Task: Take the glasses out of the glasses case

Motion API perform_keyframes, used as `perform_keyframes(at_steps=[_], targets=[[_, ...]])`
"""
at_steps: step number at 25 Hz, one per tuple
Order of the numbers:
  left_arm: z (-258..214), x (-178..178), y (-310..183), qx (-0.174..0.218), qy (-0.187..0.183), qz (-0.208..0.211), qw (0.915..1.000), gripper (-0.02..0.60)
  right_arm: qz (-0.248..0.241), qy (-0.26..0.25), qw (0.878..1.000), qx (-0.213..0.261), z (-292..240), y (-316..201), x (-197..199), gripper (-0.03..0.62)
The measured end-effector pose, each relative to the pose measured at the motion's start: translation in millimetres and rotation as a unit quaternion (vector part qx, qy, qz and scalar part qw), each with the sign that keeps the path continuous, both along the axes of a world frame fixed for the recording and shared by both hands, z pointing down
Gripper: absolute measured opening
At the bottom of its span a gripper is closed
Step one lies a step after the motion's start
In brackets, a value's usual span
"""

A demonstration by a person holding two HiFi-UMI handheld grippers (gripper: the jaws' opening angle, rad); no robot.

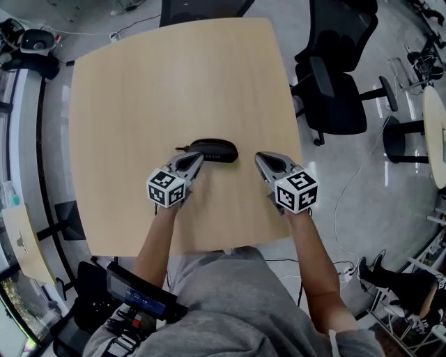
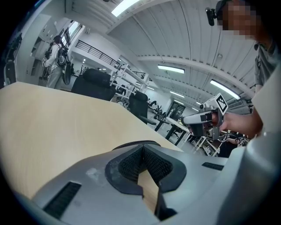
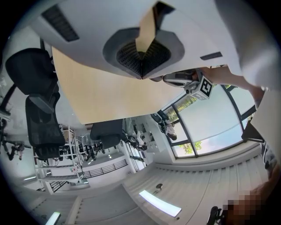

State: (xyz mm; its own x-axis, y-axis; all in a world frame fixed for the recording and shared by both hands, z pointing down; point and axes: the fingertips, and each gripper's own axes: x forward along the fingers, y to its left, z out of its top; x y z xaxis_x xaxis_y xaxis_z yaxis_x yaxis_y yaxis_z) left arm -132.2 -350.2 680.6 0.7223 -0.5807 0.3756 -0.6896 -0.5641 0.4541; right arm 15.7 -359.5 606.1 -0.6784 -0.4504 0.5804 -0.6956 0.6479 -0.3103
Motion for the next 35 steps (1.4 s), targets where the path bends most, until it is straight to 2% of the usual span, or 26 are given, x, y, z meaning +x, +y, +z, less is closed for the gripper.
perform_keyframes(at_steps=[6, 10, 15, 19, 28, 32, 35], targets=[[5, -9, -11, 0.024, -0.019, -0.019, 0.9993, 0.006, -0.033, 0.004, 0.999, -0.004, 23, -19, -40, 0.008], [2, -9, -18, 0.043, -0.034, -0.033, 0.9980, 0.006, -0.056, 0.004, 0.998, -0.025, 45, -24, -57, 0.008], [-14, -4, -44, 0.092, -0.010, -0.029, 0.9952, 0.006, -0.046, 0.019, 0.998, -0.049, 76, -48, -66, 0.008], [-17, -11, -48, 0.108, 0.003, -0.033, 0.9936, 0.006, -0.046, 0.034, 0.996, -0.068, 98, -45, -75, 0.008], [6, -10, -30, 0.056, 0.048, -0.008, 0.9972, 0.008, -0.077, 0.050, 0.992, -0.087, 110, -16, -88, 0.008], [20, -15, -13, 0.032, 0.049, -0.005, 0.9983, 0.008, -0.094, 0.072, 0.991, -0.066, 113, -12, -98, 0.008], [29, -13, -6, 0.019, 0.049, -0.006, 0.9986, 0.008, -0.108, 0.097, 0.989, -0.031, 109, -16, -97, 0.009]])
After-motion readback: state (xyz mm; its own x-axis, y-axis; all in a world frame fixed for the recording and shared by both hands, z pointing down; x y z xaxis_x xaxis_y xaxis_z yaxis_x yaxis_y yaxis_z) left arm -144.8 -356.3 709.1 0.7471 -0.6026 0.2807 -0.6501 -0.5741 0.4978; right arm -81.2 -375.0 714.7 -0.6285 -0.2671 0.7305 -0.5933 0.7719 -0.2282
